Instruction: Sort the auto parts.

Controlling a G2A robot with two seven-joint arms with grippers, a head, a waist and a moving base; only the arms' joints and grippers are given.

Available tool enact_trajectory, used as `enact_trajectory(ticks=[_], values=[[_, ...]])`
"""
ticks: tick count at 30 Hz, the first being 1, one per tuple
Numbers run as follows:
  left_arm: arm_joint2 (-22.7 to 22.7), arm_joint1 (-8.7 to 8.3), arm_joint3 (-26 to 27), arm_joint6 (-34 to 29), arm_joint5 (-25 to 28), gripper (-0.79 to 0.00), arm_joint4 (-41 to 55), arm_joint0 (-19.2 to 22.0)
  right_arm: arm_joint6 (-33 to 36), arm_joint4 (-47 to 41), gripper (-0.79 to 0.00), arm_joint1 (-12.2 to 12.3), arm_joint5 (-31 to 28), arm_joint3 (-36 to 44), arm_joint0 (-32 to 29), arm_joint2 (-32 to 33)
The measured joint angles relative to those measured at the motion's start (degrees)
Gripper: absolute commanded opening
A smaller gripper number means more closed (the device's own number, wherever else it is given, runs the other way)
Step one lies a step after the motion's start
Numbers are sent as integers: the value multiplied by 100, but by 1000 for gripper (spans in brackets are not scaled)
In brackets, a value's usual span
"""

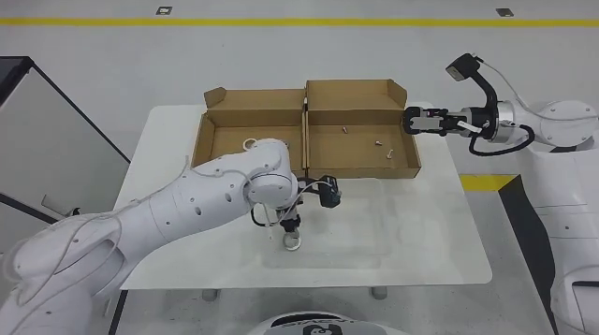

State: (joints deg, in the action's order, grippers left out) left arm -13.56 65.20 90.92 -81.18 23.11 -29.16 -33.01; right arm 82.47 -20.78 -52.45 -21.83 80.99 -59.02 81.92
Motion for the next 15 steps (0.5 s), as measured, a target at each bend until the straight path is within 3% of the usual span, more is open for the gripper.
enact_trajectory(ticks=[8, 15], values=[[320, 129, -219, -73, -73, -391, -2, 120, 0, 0, 0, 0, 0, 0, 0, 0], [382, 238, -338, -76, -75, -406, 17, 74, 0, 0, 0, 0, 0, 0, 0, 0]])
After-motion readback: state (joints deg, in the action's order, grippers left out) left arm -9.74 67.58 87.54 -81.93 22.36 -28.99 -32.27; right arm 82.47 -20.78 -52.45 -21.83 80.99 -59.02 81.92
